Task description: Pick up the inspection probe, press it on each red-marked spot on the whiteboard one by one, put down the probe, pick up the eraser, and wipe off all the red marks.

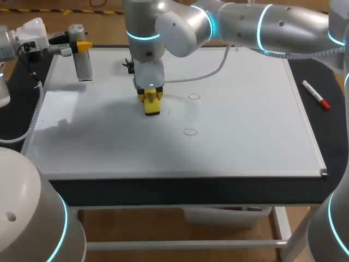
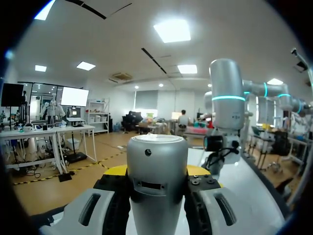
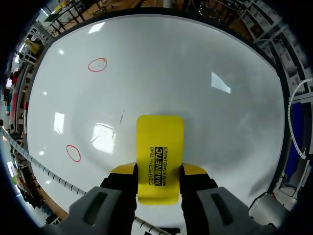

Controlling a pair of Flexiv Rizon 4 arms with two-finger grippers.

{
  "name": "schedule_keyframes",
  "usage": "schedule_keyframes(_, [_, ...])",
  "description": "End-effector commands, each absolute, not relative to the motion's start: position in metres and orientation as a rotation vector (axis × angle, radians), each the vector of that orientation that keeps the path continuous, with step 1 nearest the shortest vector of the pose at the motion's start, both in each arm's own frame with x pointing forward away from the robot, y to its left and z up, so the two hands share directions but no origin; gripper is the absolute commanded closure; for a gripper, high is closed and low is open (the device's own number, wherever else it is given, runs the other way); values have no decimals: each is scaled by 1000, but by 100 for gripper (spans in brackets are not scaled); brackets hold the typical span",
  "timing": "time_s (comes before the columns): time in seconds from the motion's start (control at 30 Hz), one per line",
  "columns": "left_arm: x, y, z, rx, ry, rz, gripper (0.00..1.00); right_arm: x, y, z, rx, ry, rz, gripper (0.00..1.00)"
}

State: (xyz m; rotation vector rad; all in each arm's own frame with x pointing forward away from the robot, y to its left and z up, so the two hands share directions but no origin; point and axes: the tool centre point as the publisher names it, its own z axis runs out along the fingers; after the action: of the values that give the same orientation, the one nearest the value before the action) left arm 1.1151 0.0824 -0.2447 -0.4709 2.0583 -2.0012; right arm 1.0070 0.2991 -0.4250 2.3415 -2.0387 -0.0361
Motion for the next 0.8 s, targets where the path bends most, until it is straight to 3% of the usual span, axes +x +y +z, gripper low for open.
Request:
schedule_keyframes(0.03, [1116,82,-244,-468,2057,-2003,100,1007,290,-423,2338,-2058,-28,100])
schedule_keyframes(0.8, [1116,82,-244,-468,2057,-2003,100,1011,254,-426,2247,-2158,2,100])
